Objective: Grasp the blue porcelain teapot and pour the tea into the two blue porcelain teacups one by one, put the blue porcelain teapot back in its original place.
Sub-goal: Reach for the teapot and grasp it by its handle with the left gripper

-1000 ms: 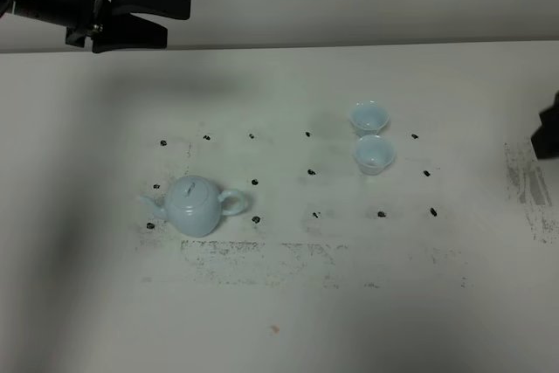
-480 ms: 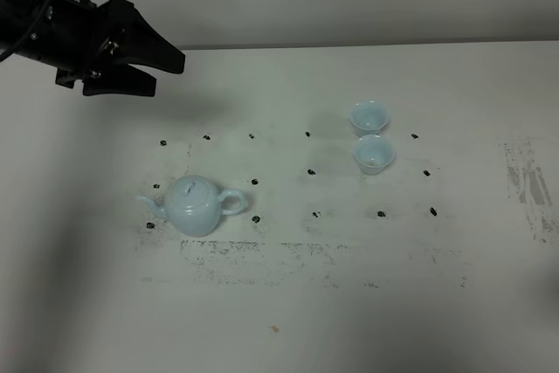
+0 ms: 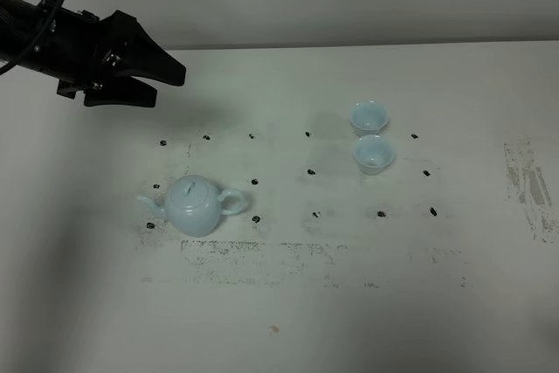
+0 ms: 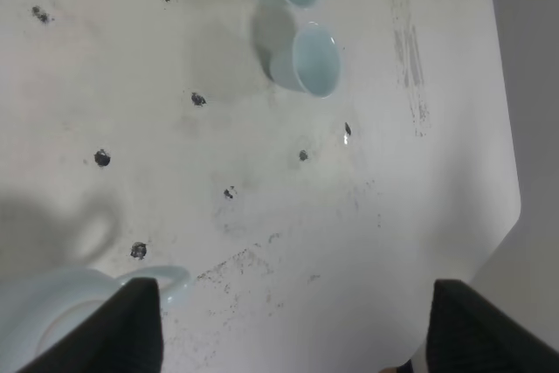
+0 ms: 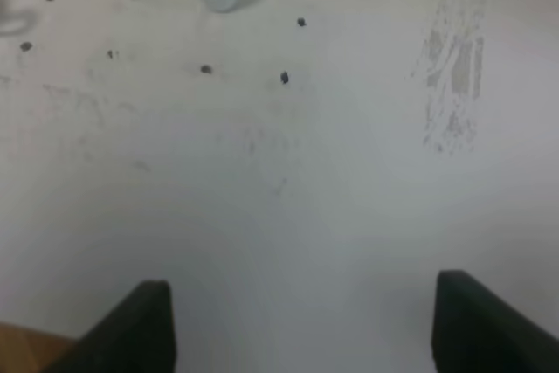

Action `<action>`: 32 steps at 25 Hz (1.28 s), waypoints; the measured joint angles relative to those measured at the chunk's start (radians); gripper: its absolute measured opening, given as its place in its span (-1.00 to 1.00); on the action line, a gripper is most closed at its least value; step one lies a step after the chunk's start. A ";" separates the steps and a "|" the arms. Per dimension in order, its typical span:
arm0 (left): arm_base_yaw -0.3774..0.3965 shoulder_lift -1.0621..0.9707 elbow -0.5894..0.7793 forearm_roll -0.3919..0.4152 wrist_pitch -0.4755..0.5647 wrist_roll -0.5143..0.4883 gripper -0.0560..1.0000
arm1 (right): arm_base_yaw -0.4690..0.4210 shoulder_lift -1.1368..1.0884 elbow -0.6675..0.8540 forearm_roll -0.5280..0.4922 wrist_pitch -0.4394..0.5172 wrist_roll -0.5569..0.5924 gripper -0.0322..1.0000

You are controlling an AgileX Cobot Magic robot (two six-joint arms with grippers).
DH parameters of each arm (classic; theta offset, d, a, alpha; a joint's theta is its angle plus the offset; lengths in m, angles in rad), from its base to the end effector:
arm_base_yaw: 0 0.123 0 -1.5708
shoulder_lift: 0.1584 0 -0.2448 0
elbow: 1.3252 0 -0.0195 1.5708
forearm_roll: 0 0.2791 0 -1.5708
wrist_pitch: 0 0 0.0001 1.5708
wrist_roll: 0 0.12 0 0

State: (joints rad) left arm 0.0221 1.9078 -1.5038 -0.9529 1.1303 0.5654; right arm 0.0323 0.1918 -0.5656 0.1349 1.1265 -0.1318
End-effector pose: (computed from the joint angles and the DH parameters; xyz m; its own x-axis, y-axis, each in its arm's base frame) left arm 0.4185 -0.0793 0.1943 -0.9269 -0.0036 -0.3752 0.2723 0.6815 -0.6792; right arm 0.1047 0.0180 0.2753 -0.6033 -0.0925 -0.7921 -0.1726 0.9849 0.0165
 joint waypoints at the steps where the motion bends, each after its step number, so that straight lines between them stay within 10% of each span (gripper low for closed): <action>1: 0.000 0.000 0.000 0.000 0.000 0.000 0.26 | 0.000 -0.027 0.006 -0.011 0.000 0.001 0.21; 32: 0.000 0.000 0.000 -0.012 0.000 0.021 0.26 | 0.000 -0.176 0.045 -0.066 -0.008 0.022 0.21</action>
State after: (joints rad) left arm 0.0221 1.9078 -1.5038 -0.9650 1.1304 0.5860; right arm 0.0323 0.0155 -0.5208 0.0690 1.1187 -0.1097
